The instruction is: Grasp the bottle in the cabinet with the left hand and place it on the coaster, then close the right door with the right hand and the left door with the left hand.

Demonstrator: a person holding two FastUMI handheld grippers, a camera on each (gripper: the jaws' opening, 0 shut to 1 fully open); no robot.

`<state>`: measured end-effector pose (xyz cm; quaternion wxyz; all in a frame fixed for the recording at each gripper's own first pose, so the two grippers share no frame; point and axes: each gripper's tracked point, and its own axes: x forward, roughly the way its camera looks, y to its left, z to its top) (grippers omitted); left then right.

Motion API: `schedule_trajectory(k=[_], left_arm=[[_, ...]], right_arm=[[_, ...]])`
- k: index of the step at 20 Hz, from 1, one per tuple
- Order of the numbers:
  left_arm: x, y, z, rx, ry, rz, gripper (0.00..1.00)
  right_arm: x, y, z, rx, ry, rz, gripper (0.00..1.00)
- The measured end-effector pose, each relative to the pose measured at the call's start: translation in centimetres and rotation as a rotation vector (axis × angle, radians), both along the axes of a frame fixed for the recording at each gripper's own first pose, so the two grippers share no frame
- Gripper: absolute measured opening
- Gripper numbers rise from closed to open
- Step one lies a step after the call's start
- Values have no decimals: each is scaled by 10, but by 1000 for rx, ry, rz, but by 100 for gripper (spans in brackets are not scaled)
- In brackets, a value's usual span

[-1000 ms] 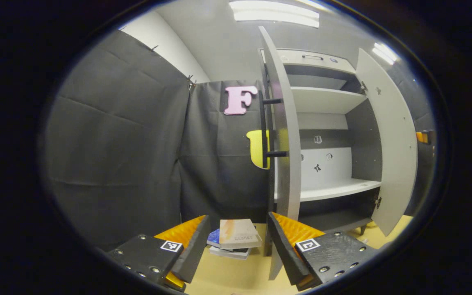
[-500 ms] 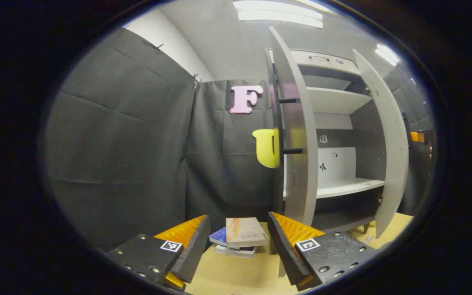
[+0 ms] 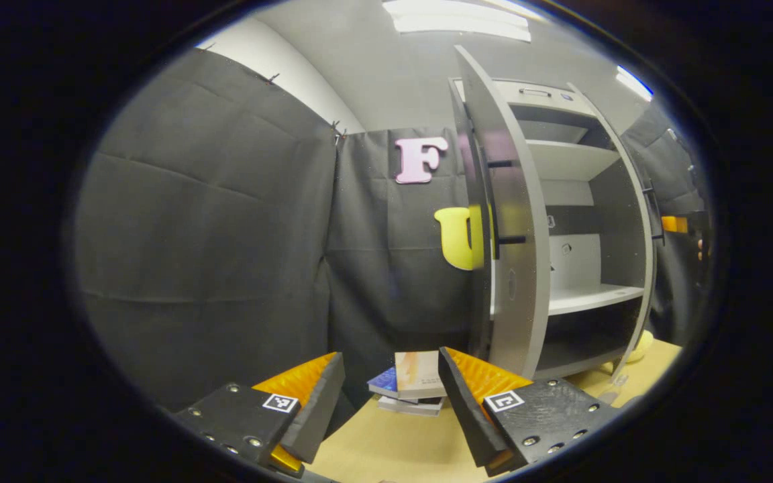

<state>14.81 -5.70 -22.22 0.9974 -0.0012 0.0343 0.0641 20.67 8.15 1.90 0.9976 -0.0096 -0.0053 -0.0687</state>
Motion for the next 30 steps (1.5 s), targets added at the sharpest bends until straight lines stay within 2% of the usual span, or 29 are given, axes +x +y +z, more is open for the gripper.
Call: schedule_trajectory(k=[3, 8, 10, 11, 15, 16, 17, 19, 20, 21, 27, 28, 30], left_arm=[[-2, 2, 0, -6, -3, 11, 84], [0, 1, 10, 8, -8, -17, 85], [10, -4, 18, -5, -14, -35, 87], [18, -8, 25, -16, -20, -42, 85], [37, -18, 49, -42, -52, -72, 85], [40, -18, 55, -47, -57, -75, 91], [47, -20, 62, -52, -61, -76, 91], [60, -25, 70, -60, -60, -82, 80], [64, -26, 74, -61, -61, -82, 80], [66, -28, 77, -62, -64, -80, 90], [74, -37, 91, -10, -76, -46, 90], [75, -39, 93, -3, -74, -46, 85], [75, -39, 93, 4, -69, -48, 84]], right_arm=[[1, 2, -1, -2, 4, 6, 98], [-1, 0, -4, 12, 25, 7, 98], [-13, -8, -7, 10, 27, 5, 98], [-22, -11, -11, 3, 29, 5, 98], [-40, -35, -18, -17, 48, -10, 97], [-45, -41, -20, -18, 53, -17, 97], [-50, -48, -22, -17, 57, -24, 97], [-57, -59, -24, -14, 64, -38, 98], [-60, -65, -24, -16, 65, -46, 98], [-65, -73, -26, -17, 67, -55, 98], [-87, -116, -35, 11, 89, -103, 97], [-90, -122, -36, 13, 91, -107, 97], [-94, -134, -36, 8, 92, -119, 97]])
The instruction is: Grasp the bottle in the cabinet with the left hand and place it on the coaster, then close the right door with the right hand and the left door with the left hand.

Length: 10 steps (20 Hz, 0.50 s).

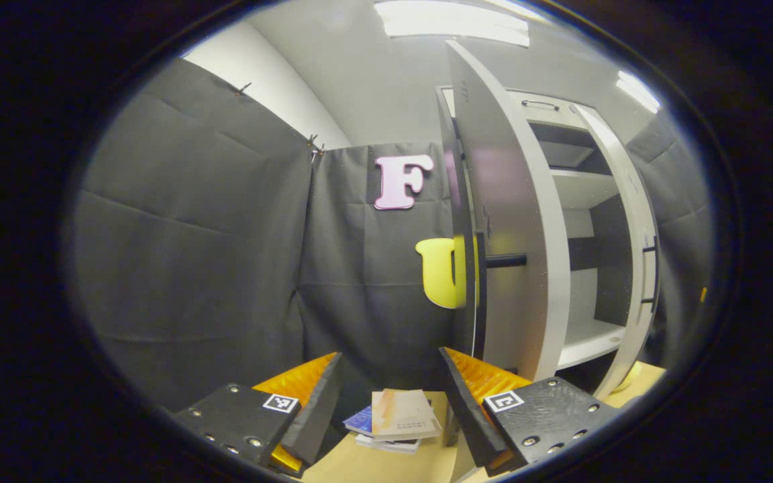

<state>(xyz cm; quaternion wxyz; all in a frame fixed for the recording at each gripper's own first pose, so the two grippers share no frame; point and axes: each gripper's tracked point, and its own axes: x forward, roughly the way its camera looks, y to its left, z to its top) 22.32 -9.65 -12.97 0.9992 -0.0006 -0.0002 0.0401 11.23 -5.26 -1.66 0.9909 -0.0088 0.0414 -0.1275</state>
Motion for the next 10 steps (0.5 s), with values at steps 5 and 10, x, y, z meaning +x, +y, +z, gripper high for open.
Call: schedule_trajectory(k=[5, 10], left_arm=[[3, -1, 2, -5, 2, 20, 87], [4, -4, 3, -5, 0, -26, 87]], right_arm=[[-8, -26, 0, 18, -2, -15, 98], [-10, -37, -7, 40, 22, -6, 98]])
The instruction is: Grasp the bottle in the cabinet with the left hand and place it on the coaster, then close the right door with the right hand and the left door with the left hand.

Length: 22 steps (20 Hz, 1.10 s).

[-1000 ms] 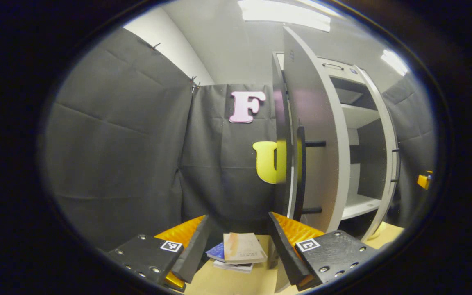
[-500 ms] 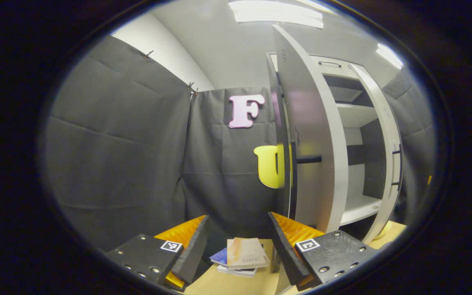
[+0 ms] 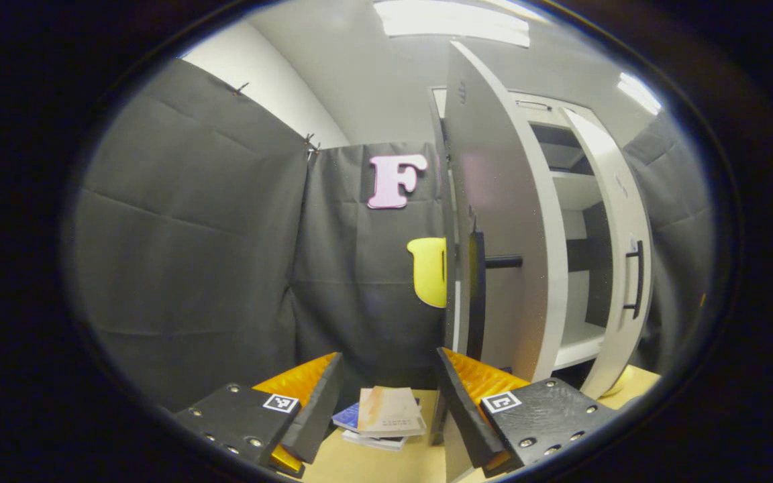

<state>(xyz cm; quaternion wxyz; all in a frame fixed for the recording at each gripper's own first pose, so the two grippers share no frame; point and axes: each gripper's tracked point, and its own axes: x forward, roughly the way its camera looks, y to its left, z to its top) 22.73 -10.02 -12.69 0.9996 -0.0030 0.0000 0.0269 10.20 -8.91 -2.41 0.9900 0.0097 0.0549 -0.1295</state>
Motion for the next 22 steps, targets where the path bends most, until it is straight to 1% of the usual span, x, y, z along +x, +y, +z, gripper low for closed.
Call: schedule_trajectory(k=[2, 3, 4, 5, 8, 9, 10, 14, 17, 18, 21, 22], left_arm=[[1, -1, 1, 7, -1, -3, 87], [0, -2, 0, 4, 2, -8, 83], [0, -3, 0, -3, 2, -18, 83], [-1, -3, -1, -9, 2, -26, 87], [-3, -2, -2, -10, -6, -43, 87], [-3, -2, -2, -9, -8, -43, 83], [-3, -2, -2, -8, -10, -46, 87], [-5, -5, 2, -23, -12, -62, 87], [-6, -8, 2, -23, -8, -88, 87], [-6, -9, 2, -20, -7, -98, 83], [-7, -12, 2, -13, -9, -137, 83], [-8, -13, 2, -14, -10, -151, 87]], right_arm=[[1, -1, 0, -2, 0, 10, 98], [3, -2, 0, -6, 2, 15, 98], [4, -3, 1, -13, 4, 19, 98], [3, -4, 0, -18, 5, 22, 98], [1, -8, -1, -27, 13, 32, 98], [-1, -11, -2, -31, 19, 34, 98], [-1, -14, -2, -36, 26, 33, 98], [-4, -24, -2, -36, 31, 33, 98], [-6, -31, -7, -35, 39, 29, 97], [-6, -32, -10, -32, 46, 28, 97], [-12, -38, -12, -34, 59, 23, 98], [-13, -39, -12, -40, 62, 26, 98]])
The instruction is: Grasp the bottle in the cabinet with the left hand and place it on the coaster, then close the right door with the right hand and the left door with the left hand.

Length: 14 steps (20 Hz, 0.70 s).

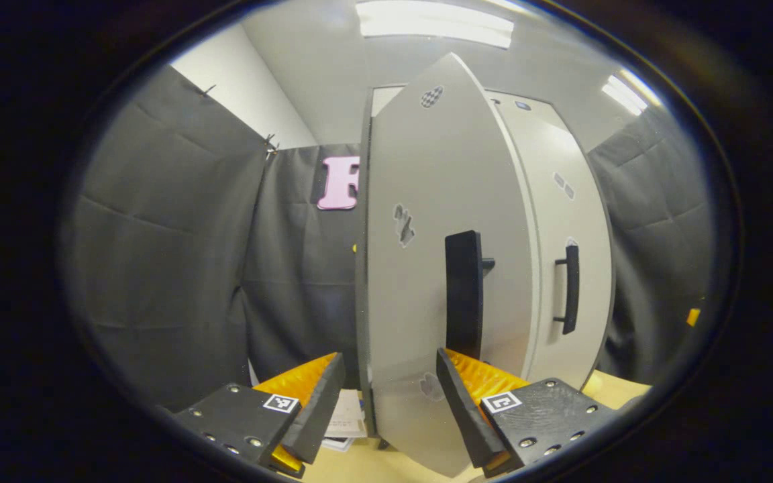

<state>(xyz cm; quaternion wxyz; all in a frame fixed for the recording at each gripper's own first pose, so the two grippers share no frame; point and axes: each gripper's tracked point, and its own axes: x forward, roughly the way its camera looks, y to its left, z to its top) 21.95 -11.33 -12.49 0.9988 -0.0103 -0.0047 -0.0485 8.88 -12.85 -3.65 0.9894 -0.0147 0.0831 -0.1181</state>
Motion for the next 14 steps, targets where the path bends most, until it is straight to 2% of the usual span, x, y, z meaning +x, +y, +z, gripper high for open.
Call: schedule_trajectory(k=[3, 4, 5, 6, 7, 11, 13, 14], left_arm=[[-2, -4, 0, -10, -5, -46, 87], [-3, -6, 2, -12, -7, -58, 83], [-5, -6, 2, -8, -7, -62, 83], [-7, -5, 3, -3, -7, -63, 83], [-6, -7, 3, 2, -8, -61, 87], [-4, -8, 5, 7, -14, -63, 88], [-4, -7, 8, 10, -22, -55, 83], [-5, -7, 9, 13, -28, -49, 87]], right_arm=[[-8, -5, -6, -25, 22, 1, 97], [-11, -6, -7, -29, 28, 5, 97], [-14, -5, -9, -33, 33, 10, 97], [-15, -4, -9, -39, 37, 15, 98], [-18, -4, -11, -46, 40, 18, 98], [-25, 2, -12, -65, 48, 41, 98], [-28, 4, -10, -67, 39, 57, 98], [-30, 6, -8, -66, 30, 70, 98]])
